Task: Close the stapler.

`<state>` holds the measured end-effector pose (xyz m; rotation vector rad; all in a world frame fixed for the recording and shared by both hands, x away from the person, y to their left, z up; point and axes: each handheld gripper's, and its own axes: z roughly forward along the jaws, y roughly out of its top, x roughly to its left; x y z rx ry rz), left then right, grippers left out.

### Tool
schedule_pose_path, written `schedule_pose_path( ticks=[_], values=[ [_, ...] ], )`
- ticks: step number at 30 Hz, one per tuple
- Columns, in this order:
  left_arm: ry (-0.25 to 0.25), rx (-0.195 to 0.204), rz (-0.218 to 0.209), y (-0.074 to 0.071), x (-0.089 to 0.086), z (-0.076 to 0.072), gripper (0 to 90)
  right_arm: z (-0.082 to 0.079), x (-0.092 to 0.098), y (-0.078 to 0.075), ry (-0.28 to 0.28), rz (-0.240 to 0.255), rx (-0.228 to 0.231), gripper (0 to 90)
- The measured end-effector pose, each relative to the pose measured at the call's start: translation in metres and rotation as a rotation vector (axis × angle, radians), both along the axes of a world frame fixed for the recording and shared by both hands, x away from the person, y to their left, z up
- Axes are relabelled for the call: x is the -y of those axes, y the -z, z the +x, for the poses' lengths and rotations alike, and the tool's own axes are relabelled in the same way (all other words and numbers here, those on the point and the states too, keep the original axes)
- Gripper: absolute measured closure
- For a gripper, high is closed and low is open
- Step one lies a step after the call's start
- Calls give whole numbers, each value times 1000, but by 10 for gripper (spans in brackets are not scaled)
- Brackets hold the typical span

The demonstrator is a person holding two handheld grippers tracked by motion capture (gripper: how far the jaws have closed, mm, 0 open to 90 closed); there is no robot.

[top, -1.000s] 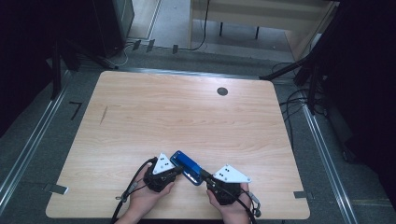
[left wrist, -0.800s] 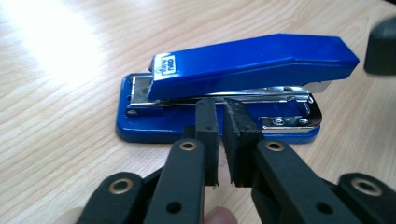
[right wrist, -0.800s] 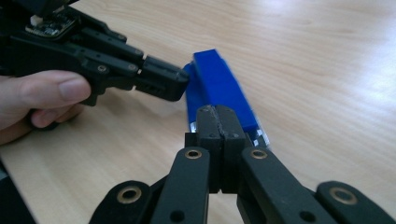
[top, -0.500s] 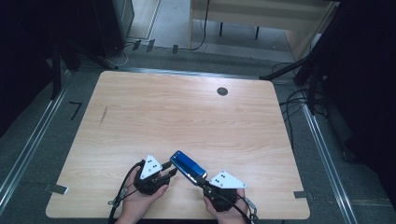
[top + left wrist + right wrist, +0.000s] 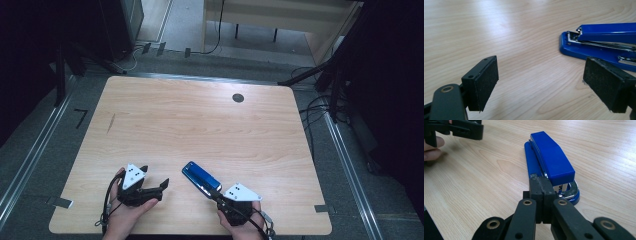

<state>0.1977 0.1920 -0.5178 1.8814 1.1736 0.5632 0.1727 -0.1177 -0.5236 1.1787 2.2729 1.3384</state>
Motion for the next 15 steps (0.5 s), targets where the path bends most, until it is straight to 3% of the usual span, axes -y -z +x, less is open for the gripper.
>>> schedule_pose_path(
  ticks=[1, 8, 10, 12, 15],
  values=[
    [3, 10, 24, 0, -4, 0, 111, 0, 0, 0, 1, -1, 1, 900],
    [-23, -15, -19, 0, -37, -5, 89, 3, 1, 4, 5, -10, -6, 900],
    [-35, -11, -9, 0, -46, -8, 89, 5, 1, 5, 7, -12, -9, 900],
    [-64, -17, -17, -1, -55, -9, 90, 5, 1, 5, 10, -16, -14, 900],
    [-105, -22, 8, 0, -69, -10, 92, 7, 1, 7, 12, -25, -14, 900]
  ],
)
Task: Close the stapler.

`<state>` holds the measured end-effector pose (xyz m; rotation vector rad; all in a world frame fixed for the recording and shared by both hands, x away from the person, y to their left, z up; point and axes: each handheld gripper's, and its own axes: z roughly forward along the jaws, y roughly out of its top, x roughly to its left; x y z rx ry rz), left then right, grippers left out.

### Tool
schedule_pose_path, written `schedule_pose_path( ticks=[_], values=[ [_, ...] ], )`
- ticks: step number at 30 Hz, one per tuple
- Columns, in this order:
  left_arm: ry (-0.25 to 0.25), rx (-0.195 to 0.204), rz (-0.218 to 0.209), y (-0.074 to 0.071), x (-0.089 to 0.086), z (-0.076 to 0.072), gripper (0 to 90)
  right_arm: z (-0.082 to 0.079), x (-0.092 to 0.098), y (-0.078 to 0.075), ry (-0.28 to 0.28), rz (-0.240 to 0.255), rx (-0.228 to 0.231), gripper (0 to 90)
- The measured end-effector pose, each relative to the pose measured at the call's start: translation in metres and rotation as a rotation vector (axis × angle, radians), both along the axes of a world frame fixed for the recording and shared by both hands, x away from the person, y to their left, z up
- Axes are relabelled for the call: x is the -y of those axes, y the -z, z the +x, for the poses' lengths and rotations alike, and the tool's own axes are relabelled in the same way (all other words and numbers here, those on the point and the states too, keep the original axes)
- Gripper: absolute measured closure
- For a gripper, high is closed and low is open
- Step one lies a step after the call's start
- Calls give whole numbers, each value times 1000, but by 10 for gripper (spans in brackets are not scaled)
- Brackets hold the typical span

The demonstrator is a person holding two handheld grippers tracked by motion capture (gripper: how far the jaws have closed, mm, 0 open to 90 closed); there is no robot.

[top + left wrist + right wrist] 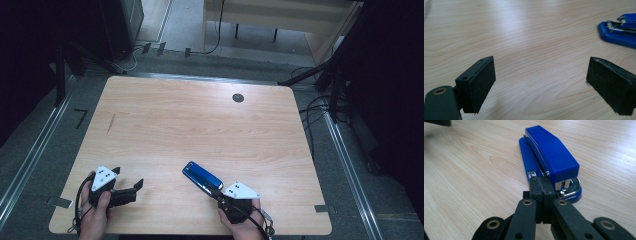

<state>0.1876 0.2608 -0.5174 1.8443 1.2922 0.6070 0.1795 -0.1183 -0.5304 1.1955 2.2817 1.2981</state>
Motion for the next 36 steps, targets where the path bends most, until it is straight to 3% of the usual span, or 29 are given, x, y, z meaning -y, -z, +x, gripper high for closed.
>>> schedule_pose_path(
  ticks=[2, 6, 9, 11, 32, 36],
  values=[
    [-19, 3, 7, 0, -10, 0, 92, 2, 2, 2, 14, -16, 6, 900],
    [-74, 12, -37, -1, -31, 3, 92, 7, 7, 3, 26, -4, -6, 900],
    [-102, 11, -38, 2, -39, 6, 94, 9, 7, 4, 21, -1, -3, 900],
    [-114, 9, -60, 2, -43, 7, 95, 10, 6, 4, 20, -9, 0, 900],
    [-102, 0, -35, 7, -38, 10, 97, 29, 17, 6, 65, -5, 22, 900],
    [-105, 0, -21, 7, -37, 11, 130, 33, 17, 7, 70, 4, 21, 900]
  ],
)
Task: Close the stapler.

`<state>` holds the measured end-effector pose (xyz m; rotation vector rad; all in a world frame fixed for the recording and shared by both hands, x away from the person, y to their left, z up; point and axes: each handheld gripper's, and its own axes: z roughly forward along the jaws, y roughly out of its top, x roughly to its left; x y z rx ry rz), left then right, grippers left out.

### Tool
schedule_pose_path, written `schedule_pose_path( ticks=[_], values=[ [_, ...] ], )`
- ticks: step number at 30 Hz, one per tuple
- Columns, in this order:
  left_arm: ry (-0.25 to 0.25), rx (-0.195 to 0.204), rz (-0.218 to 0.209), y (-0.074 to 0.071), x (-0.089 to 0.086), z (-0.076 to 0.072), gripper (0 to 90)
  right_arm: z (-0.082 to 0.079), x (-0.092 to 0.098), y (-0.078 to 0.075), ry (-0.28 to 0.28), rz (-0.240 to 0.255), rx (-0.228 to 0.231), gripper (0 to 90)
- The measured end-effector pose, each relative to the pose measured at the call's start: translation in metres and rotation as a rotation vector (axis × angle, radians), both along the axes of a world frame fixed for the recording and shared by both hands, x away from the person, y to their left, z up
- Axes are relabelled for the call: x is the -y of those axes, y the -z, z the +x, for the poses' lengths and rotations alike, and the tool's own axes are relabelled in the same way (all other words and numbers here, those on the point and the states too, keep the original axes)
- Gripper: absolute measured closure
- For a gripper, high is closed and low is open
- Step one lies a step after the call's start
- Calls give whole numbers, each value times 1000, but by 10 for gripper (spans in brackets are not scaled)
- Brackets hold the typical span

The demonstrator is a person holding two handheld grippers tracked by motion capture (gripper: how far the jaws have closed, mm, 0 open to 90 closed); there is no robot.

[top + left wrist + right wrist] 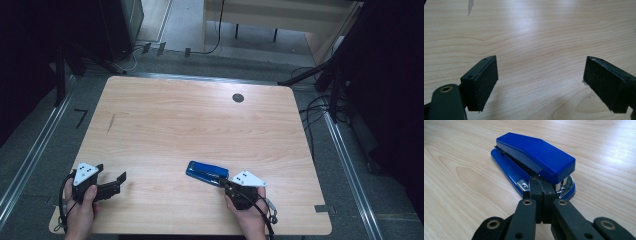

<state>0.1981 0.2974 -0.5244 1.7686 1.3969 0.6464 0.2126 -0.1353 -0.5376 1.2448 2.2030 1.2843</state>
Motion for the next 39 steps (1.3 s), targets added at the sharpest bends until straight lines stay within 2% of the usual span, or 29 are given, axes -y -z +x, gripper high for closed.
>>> schedule_pose_path(
  ticks=[13, 39],
  values=[
    [-1, -3, 8, 0, 2, 0, 109, 14, 2, 1, 15, -5, 13, 900],
    [-3, -4, 27, 0, 4, 0, 119, 29, 2, 3, 65, -12, 34, 900]
  ],
)
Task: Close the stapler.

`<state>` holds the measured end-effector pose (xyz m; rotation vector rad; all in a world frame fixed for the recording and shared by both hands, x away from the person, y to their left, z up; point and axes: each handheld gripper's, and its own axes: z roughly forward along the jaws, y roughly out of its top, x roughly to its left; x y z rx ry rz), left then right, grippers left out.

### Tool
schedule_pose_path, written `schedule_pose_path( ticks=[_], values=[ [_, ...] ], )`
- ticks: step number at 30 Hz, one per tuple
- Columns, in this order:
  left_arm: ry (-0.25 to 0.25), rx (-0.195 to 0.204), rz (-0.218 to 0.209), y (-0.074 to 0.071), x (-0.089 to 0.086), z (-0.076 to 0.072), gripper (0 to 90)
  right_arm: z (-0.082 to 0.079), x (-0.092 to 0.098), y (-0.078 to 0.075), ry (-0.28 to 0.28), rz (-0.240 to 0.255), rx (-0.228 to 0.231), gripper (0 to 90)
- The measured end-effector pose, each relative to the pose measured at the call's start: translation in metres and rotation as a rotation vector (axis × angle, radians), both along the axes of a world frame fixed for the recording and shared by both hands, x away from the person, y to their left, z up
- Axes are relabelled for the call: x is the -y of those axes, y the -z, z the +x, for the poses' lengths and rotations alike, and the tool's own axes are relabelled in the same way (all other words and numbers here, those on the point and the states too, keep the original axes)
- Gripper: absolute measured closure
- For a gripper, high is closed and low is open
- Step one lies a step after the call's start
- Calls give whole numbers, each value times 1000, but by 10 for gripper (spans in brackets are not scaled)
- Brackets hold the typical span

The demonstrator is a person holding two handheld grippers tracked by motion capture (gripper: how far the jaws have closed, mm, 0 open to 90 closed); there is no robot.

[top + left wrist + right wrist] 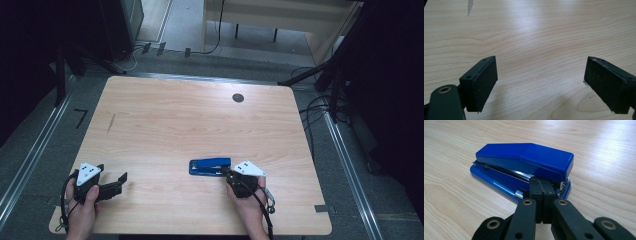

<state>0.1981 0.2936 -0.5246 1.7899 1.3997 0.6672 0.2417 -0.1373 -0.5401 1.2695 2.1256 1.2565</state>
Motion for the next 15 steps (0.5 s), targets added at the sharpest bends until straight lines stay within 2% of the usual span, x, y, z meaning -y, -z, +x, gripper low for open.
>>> schedule_pose_path(
  ticks=[10, 11, 13, 15],
  values=[
    [-5, 1, 3, 0, 1, 0, 121, 1, -1, 0, 3, -9, 2, 900],
    [-7, 1, 4, 0, 1, 0, 122, 2, 0, 0, -1, -3, -1, 900],
    [-6, -3, 6, 0, 1, 0, 122, 4, 4, 0, -9, 40, -37, 900],
    [-7, -2, 4, 0, 1, 1, 122, 5, 7, 1, -14, 72, -51, 900]
  ],
)
